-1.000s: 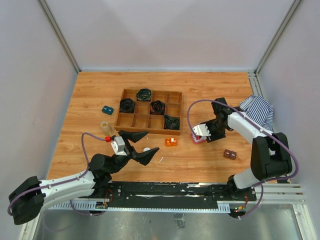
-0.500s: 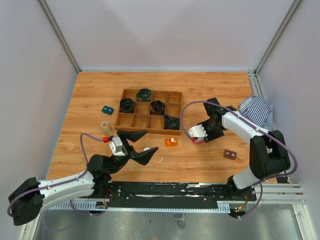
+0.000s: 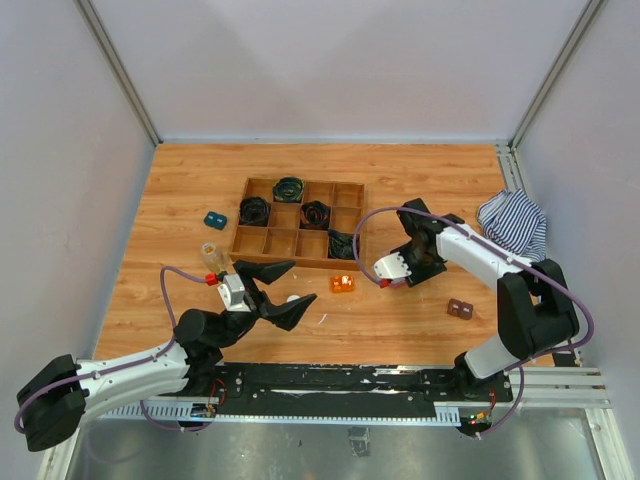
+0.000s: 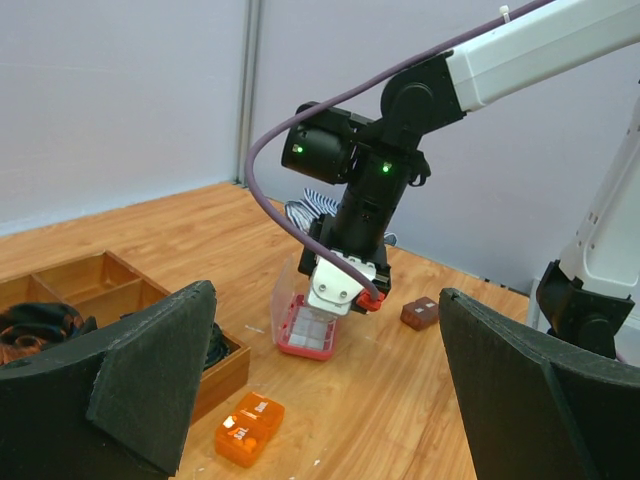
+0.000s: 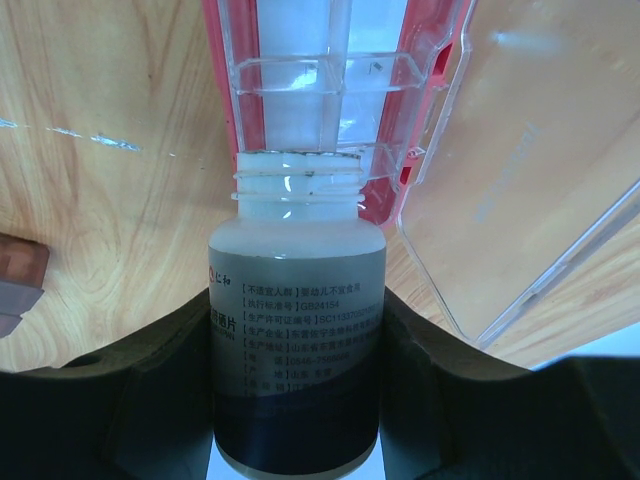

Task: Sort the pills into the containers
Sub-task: Pour the pill from the pill bottle.

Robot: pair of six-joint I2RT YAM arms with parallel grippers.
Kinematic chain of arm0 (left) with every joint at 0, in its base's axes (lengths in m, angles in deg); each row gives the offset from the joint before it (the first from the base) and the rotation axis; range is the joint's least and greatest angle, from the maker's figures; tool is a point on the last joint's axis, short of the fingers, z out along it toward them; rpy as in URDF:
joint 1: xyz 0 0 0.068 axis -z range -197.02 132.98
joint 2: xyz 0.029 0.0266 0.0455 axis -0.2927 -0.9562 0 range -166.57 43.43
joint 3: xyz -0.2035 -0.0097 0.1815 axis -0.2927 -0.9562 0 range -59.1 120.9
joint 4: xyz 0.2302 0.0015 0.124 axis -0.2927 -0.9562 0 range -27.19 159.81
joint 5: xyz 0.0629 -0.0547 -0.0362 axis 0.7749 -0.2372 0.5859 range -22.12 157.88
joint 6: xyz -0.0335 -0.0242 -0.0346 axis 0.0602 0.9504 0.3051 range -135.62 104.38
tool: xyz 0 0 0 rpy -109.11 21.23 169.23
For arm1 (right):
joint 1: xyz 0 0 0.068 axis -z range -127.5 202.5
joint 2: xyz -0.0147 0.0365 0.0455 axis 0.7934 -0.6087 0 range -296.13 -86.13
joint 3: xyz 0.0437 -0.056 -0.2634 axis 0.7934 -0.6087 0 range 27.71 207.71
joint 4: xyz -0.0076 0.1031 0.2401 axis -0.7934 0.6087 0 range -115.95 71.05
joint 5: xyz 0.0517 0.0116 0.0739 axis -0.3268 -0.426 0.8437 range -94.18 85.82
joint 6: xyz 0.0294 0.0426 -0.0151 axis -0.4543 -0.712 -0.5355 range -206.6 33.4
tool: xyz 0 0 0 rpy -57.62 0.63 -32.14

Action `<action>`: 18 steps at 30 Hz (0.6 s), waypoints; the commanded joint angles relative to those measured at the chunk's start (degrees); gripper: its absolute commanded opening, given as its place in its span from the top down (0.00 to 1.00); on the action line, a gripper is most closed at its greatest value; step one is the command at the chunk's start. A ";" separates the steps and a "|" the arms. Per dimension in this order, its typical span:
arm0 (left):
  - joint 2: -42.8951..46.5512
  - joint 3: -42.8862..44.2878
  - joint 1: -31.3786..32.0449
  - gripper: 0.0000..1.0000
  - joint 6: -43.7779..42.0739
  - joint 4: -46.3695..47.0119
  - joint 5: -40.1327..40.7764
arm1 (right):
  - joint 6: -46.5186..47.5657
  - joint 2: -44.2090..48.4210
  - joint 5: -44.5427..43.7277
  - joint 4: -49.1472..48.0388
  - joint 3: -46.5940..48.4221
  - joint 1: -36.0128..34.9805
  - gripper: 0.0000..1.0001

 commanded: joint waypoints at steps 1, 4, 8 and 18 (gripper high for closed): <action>0.56 -5.19 -0.19 0.01 -1.06 2.65 -0.22 | -0.39 0.02 -3.29 0.57 0.54 -2.18 0.99; 0.41 -5.19 -0.18 0.01 -1.06 2.65 -0.24 | -0.41 0.31 -4.35 0.61 0.22 -3.08 0.99; 0.40 -5.20 -0.18 0.01 -1.07 2.71 -0.31 | -0.39 0.14 -6.51 0.56 -0.15 -4.32 0.99; 0.49 -5.24 -0.20 0.01 -1.07 2.84 -0.23 | -0.05 -0.11 -11.55 -0.39 -1.29 -7.10 0.99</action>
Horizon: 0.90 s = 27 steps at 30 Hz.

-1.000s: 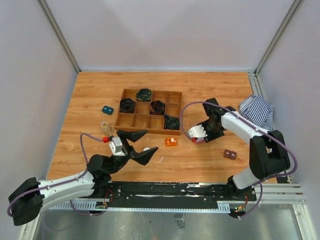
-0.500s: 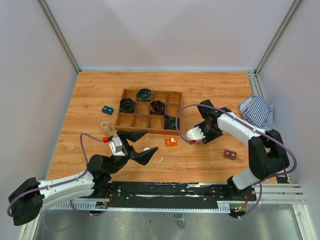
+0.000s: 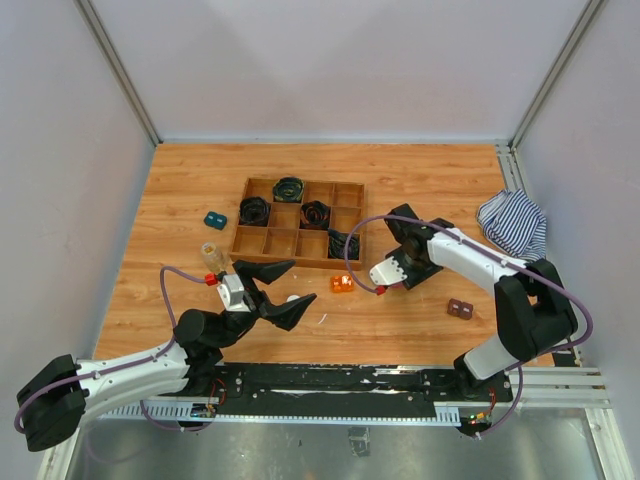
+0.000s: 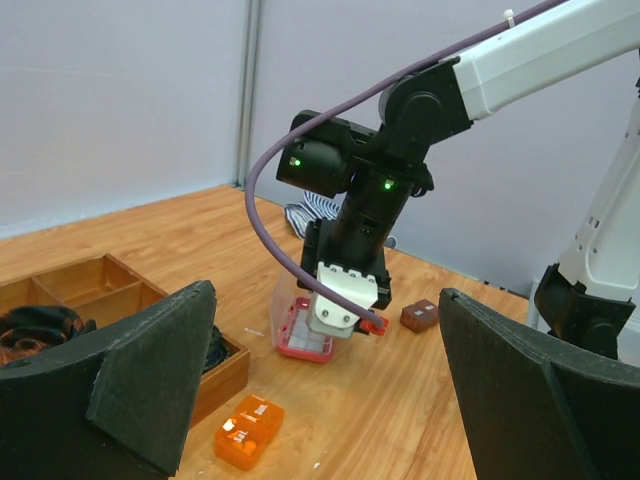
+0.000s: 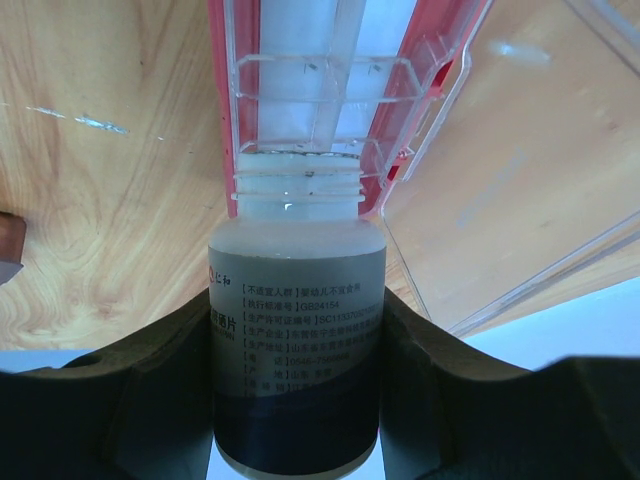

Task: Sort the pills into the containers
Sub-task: Pour the pill from the pill bottle.

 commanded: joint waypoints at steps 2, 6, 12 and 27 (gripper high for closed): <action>0.49 -5.28 -0.18 0.01 -1.05 2.41 -0.25 | 0.20 -0.29 -4.39 0.14 -1.02 -2.34 0.99; 0.41 -5.28 -0.18 0.01 -1.05 2.47 -0.23 | 0.47 -0.46 -5.53 0.12 -1.32 -3.12 0.99; 0.32 -5.27 -0.18 0.01 -1.05 2.46 -0.31 | 0.58 -0.81 -7.72 0.18 -1.56 -4.40 1.00; 0.49 -5.41 -0.24 0.01 -1.13 2.54 -0.40 | -0.34 -1.59 -10.27 1.62 -1.73 -7.16 0.99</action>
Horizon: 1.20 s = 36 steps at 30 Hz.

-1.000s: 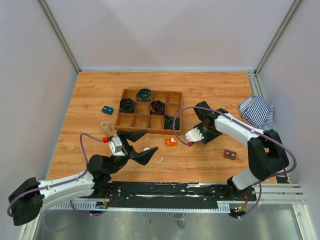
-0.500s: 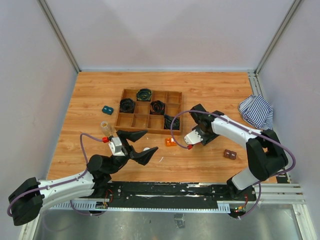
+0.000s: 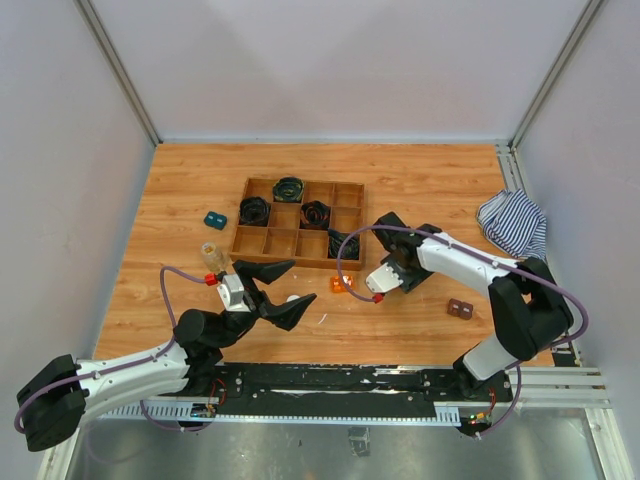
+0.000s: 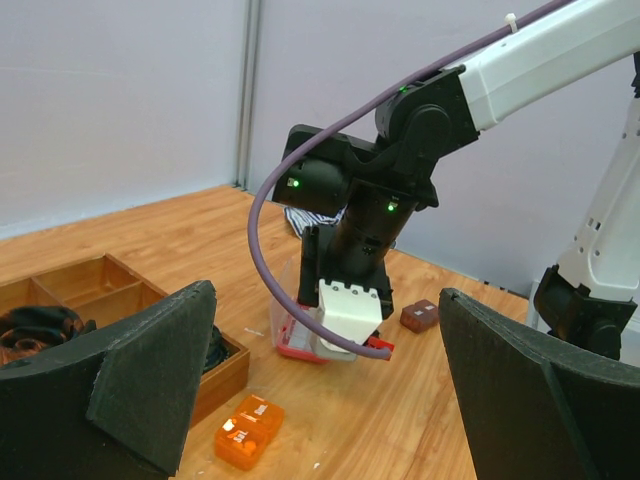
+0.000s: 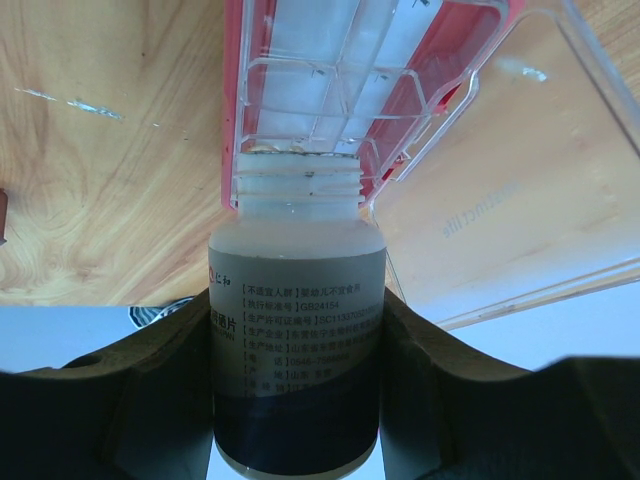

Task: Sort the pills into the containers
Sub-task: Pour the pill from the pill bottle.

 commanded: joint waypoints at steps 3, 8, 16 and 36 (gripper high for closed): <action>0.47 -5.37 -0.18 0.01 -1.13 2.54 -0.38 | -0.52 -1.03 -2.31 2.28 -1.18 -1.89 0.99; 0.51 -5.38 -0.18 0.01 -1.13 2.54 -0.42 | -0.42 -1.68 -3.82 2.40 -1.46 -2.49 0.99; 0.57 -5.45 -0.18 0.01 -1.09 2.63 -0.46 | -0.42 -2.19 -5.02 2.85 -0.93 -3.57 0.99; 0.83 -5.70 -0.21 0.01 -1.13 2.80 -0.49 | -1.95 -4.30 -6.39 4.09 0.63 -5.95 0.99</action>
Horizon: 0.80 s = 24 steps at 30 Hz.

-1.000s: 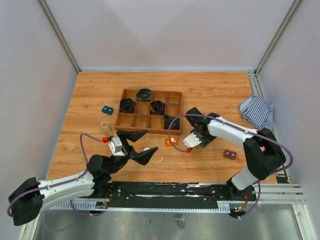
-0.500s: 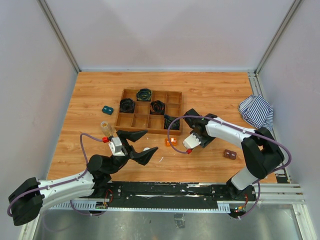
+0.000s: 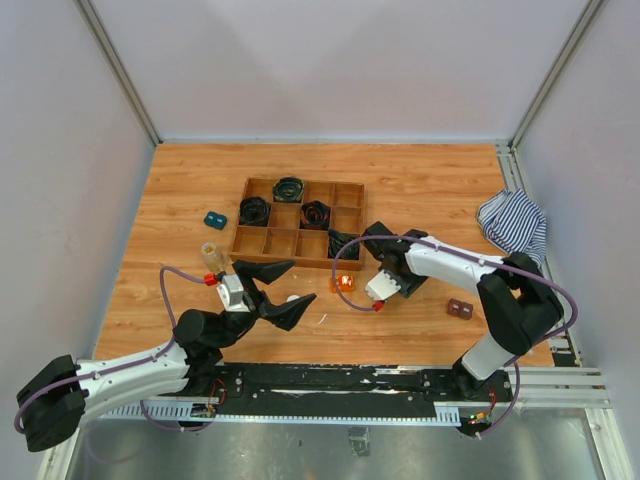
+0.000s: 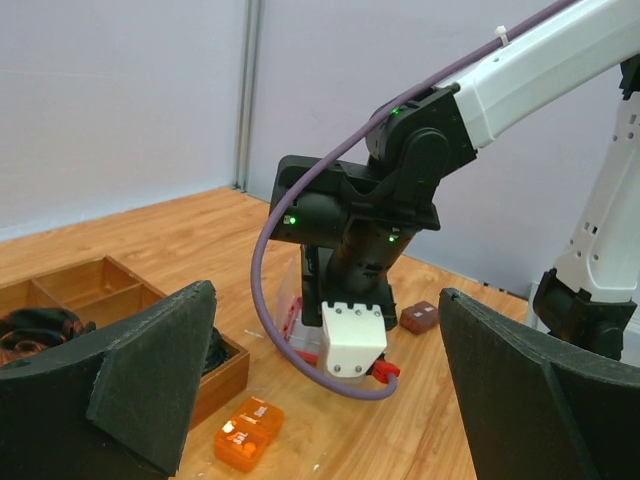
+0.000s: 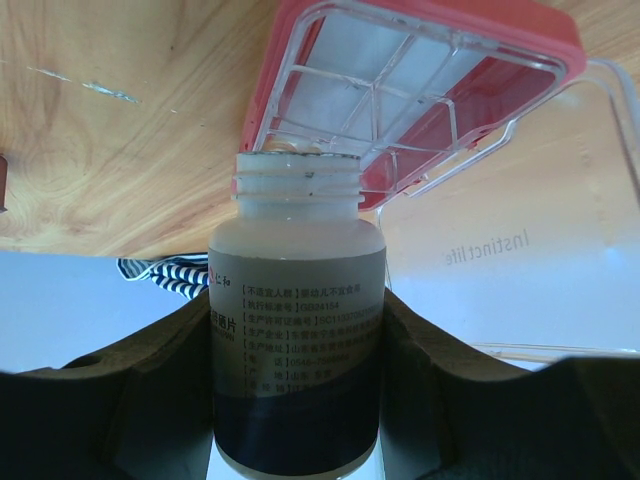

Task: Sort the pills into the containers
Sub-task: Pour the pill from the pill bottle.

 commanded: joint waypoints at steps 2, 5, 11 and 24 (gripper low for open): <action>0.71 -5.76 -0.22 0.01 -1.13 2.79 -0.47 | -1.33 -1.39 0.82 2.81 1.16 -1.27 0.99; 0.79 -5.80 -0.24 0.01 -1.13 2.82 -0.42 | -1.56 -1.13 -1.18 3.16 1.64 -1.29 1.00; 0.80 -5.81 -0.18 0.01 -1.13 2.81 -0.42 | -1.85 -0.56 -1.87 3.96 2.36 -1.49 0.99; 0.59 -5.63 -0.18 0.01 -1.13 2.79 -0.55 | -4.90 -0.01 -2.46 4.48 3.75 -1.72 0.99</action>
